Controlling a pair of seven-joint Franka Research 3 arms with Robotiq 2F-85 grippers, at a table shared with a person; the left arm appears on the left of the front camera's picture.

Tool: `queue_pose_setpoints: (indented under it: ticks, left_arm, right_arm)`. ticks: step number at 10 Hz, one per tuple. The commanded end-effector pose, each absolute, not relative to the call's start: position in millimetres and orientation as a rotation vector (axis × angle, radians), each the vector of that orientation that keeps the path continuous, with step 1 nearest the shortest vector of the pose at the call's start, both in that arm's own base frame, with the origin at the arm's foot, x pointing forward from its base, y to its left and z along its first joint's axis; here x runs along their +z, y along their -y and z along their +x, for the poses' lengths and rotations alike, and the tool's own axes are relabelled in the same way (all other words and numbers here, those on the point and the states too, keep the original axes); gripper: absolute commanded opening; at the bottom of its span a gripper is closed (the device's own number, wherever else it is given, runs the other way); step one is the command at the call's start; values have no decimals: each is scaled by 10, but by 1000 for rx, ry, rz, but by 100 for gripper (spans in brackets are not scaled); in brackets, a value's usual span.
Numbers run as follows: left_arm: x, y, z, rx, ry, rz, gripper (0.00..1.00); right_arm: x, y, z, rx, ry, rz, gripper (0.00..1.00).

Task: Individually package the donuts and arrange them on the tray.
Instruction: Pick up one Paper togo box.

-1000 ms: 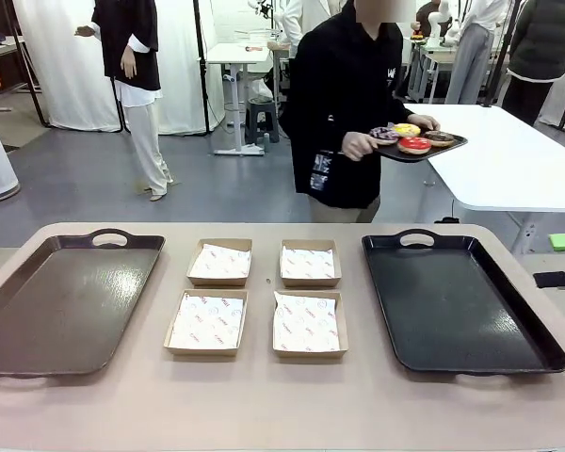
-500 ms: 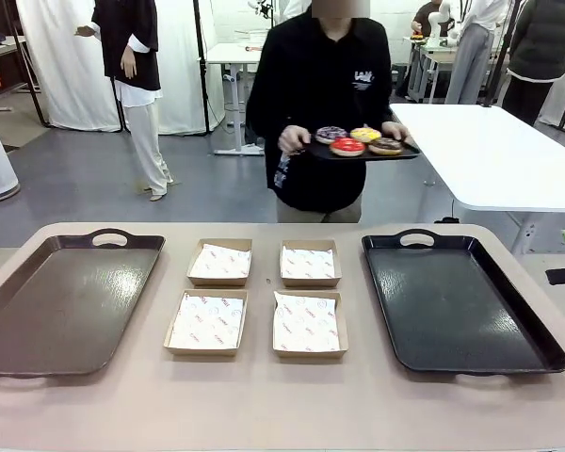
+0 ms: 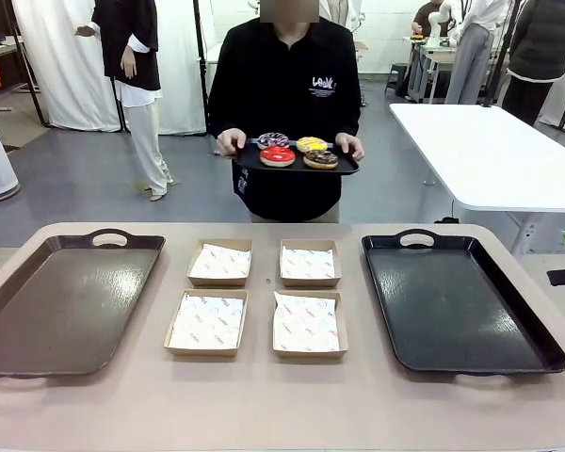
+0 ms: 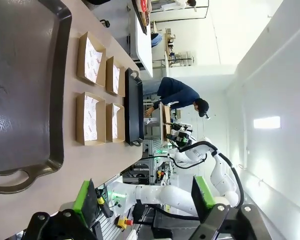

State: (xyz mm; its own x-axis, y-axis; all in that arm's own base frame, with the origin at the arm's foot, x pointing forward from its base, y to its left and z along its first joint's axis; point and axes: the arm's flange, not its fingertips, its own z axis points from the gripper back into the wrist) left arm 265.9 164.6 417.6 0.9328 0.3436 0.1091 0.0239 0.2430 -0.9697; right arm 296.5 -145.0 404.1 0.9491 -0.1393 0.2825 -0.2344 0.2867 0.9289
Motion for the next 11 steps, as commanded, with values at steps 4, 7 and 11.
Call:
queue_pose_setpoints:
  ticks: [4,7,11]
  left_arm:
    - [4191,-1657,2661,232,336,-1324,100]
    - [4191,-1657,2661,232,336,-1324,100]
    - [4191,-1657,2661,232,336,-1324,100]
  right_arm:
    - [4037,1456,2970,65,341,1293,100]
    - [4037,1456,2970,65,341,1293,100]
    - [4037,1456,2970,65,341,1293,100]
